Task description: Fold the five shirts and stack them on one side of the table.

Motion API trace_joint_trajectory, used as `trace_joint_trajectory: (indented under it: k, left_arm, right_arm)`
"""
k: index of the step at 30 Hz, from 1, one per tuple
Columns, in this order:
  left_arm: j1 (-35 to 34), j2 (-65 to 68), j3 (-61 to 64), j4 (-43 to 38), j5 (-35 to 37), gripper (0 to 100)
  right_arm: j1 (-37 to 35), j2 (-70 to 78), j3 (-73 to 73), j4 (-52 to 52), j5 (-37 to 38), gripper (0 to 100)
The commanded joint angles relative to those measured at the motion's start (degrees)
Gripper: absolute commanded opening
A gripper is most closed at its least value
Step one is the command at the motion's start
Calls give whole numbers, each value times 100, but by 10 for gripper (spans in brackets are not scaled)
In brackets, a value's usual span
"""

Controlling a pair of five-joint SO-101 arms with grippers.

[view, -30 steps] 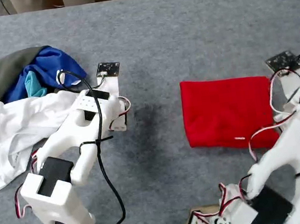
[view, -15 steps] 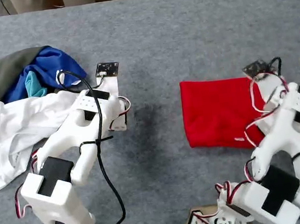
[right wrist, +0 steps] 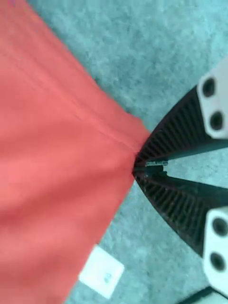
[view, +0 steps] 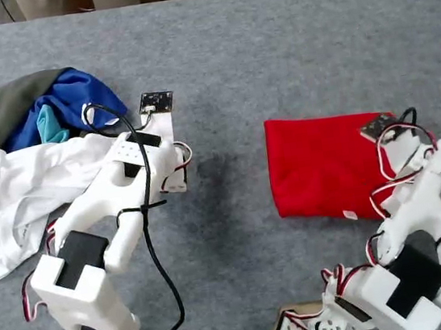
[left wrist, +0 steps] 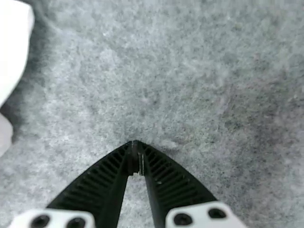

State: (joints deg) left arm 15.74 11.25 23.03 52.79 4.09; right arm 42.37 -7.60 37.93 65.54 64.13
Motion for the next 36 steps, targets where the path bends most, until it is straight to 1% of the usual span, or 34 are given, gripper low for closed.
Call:
trace_joint_trajectory:
  k: [1, 5, 9, 13, 15, 17, 21, 24, 26, 31, 34, 36]
  left_arm:
    - [422, -207, -607, 642, -475, 19]
    - [1064, -198, -1969, 1521, -554, 19]
    - [1697, -92, -3789, 2330, -554, 20]
    - [2215, 488, -4800, 2338, -598, 21]
    - [2277, 1033, -5108, 2101, -554, 21]
    - [2312, 1657, -5477, 1925, -457, 19]
    - [2259, 2809, -6690, 1908, -62, 19]
    - [2268, 3626, -7657, 1934, 35, 19]
    - [2215, 4189, -8123, 1908, 18, 19]
    - [1846, 5596, -9090, 1960, 0, 19]
    - [1697, 5763, -10136, 2435, 0, 19]
    - [1732, 5754, -10629, 2831, 0, 19]
  right_arm:
    - [198, -365, -611, 571, 44, 2]
    - [207, -989, -1367, 1512, 44, 2]
    - [207, -1367, -1560, 1785, 44, 2]
    - [163, -1218, -1349, 1758, 44, 2]
    - [163, -998, -1130, 1424, 35, 2]
    - [171, -725, -927, 905, -202, 2]
    - [163, -101, -585, -18, -738, 2]
    - [163, 505, -435, -651, -1046, 2]
    - [180, 910, -435, -738, -1240, 2]
    - [198, 1376, -479, -747, -1257, 2]
    - [136, 1305, -620, -730, -1275, 2]
    - [101, 1165, -813, -492, -1275, 2]
